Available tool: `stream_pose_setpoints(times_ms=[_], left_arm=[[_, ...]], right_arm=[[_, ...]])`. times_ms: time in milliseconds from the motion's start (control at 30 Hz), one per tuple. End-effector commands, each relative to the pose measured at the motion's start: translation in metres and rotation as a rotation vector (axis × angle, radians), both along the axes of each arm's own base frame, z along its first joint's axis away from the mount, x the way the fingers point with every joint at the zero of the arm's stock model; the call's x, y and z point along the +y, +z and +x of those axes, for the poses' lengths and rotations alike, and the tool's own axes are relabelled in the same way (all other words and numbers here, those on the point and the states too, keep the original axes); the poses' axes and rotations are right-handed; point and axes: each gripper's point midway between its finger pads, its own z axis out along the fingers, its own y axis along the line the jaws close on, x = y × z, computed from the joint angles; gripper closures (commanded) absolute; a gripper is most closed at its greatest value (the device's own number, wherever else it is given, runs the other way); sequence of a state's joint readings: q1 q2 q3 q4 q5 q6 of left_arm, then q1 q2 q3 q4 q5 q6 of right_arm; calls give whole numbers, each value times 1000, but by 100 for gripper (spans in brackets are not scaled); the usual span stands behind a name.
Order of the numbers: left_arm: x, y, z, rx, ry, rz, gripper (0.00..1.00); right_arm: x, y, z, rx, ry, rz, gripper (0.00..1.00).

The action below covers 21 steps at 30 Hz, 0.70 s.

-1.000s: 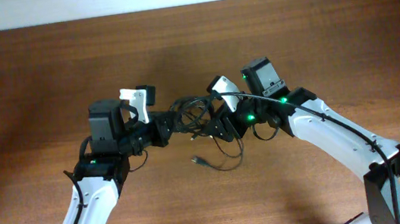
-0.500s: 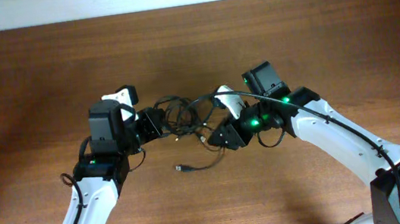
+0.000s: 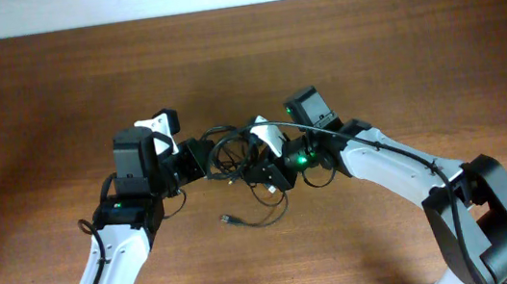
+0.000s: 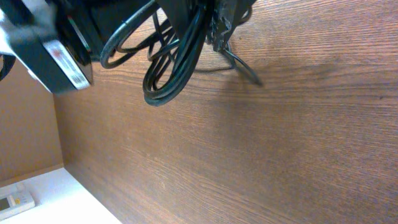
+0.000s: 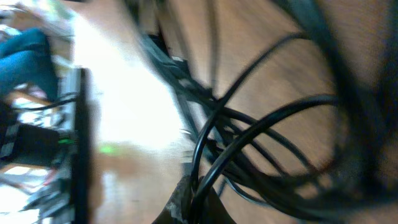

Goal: Untangle cables

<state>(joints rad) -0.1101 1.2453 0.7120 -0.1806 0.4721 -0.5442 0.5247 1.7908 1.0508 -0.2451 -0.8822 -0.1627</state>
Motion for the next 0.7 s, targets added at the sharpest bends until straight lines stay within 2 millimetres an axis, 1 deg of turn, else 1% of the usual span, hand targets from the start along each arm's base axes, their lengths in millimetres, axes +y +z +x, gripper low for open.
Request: stream_pose_setpoints(times_ms=[0,67,100,133,167,200,267,300,333,367,400,433,467,500,533,567,667], left_arm=[[-2,11,0,-19,-5,-23,100],[-2,10,-1,-13,-6,-22,100],[-2,8,-2,-3,-5,-21,100],[-2,7,-3,3,-5,-20,100],[-2,7,-3,1,-4,-20,100],[1,7,0,-6,13,-7,100],[30,2,14,-36,159,113,100],[47,2,20,-51,237,172,100],[57,1,23,-49,287,185,100],[67,2,25,-41,319,163,100],[63,2,23,-33,292,134,100],[56,3,21,-36,245,122,100],[50,2,18,-30,210,109,100],[43,1,14,-13,174,81,100],[30,3,8,-14,95,43,100],[19,7,3,-17,34,4,100],[16,8,2,-16,19,-10,100]], right_arm=[[15,61,-31,22,201,273,96],[19,84,-37,-24,287,395,94],[20,95,-39,-54,328,450,87],[20,100,-40,-71,345,473,87],[20,99,-40,-53,338,468,93],[20,99,-40,-22,330,461,96],[19,97,-42,-1,326,453,96],[19,94,-42,16,314,436,96],[19,86,-40,37,282,396,96],[17,56,-22,28,147,234,85],[11,36,-6,6,44,117,79],[3,18,14,-13,-83,2,66],[-9,4,36,-19,-234,-101,48],[-18,-3,51,-58,-316,-165,36],[-24,-6,61,-110,-355,-202,30],[-28,-7,68,-177,-351,-226,23],[-28,-7,71,-194,-360,-229,23]])
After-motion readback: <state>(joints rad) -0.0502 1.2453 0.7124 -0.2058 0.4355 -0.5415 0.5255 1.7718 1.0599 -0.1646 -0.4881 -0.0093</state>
